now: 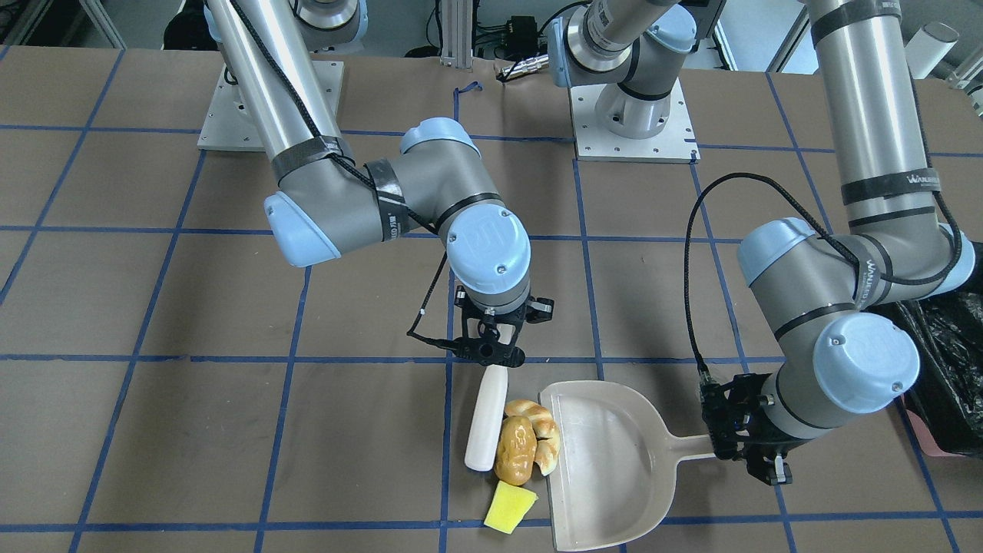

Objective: Sweep and dump trash into bin
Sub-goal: 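Sweep the trash with the brush toward the dustpan using the right gripper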

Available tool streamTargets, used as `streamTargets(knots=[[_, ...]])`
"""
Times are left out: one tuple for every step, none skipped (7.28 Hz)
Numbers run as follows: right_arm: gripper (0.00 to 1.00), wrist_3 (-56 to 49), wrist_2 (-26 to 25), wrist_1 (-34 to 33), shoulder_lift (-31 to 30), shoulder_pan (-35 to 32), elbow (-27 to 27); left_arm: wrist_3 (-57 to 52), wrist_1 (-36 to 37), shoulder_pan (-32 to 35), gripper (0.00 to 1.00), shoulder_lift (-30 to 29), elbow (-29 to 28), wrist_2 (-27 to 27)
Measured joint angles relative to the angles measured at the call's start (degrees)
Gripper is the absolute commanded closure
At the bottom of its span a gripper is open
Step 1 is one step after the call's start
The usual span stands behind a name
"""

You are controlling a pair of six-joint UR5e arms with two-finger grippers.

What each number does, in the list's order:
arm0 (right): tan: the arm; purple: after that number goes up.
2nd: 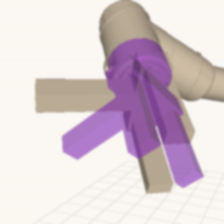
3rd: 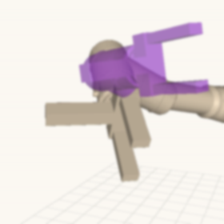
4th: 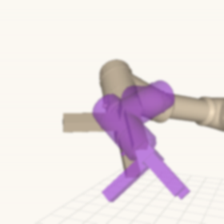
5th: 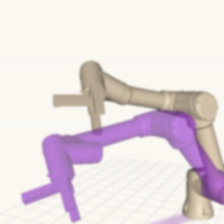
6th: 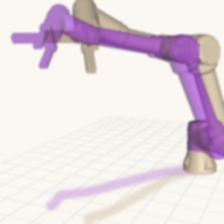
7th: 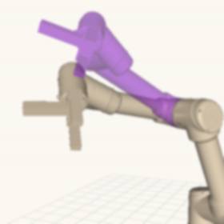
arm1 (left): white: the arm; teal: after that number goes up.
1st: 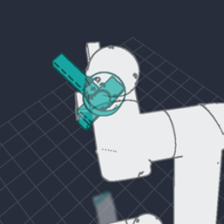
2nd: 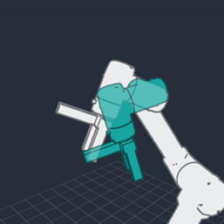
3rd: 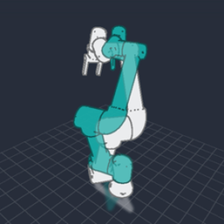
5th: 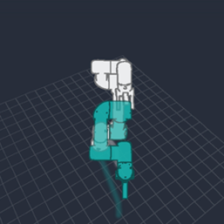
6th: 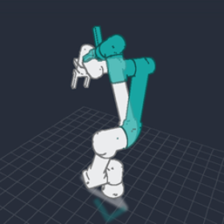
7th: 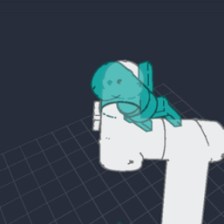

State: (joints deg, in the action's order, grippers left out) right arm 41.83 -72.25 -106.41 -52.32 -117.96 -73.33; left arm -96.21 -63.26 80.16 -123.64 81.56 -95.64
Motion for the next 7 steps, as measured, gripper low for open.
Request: streamTargets(knots=[[1.00, 1.78, 2.00, -1.14, 1.11, -1.21, 1.80, -0.02, 0.02, 0.00, 1.00, 0.02, 0.00, 0.06], [1.00, 3.94, 3.72, -2.92, 2.19, -2.61, 3.25, -0.03, 0.00, 0.00, 1.00, 0.02, 0.00, 0.09], [1.00, 6.05, 4.88, -4.64, 3.09, -3.99, 4.45, -0.03, 0.00, 0.00, 1.00, 0.04, 0.00, 0.10], [1.00, 7.07, 5.19, -5.27, 3.24, -4.77, 5.12, -0.03, 0.04, -0.01, 1.00, 0.06, 0.00, 0.10], [1.00, 7.20, 4.88, -4.65, 2.59, -5.05, 5.32, -0.03, 0.06, -0.05, 1.00, 0.06, -0.03, 0.10], [1.00, 6.79, 4.01, -3.24, 1.40, -4.86, 5.26, -0.05, 0.07, -0.08, 1.00, 0.06, -0.06, 0.10], [1.00, 6.37, 2.61, -1.43, 0.12, -4.34, 5.17, -0.16, 0.07, -0.08, 1.00, 0.02, -0.08, 0.10]])
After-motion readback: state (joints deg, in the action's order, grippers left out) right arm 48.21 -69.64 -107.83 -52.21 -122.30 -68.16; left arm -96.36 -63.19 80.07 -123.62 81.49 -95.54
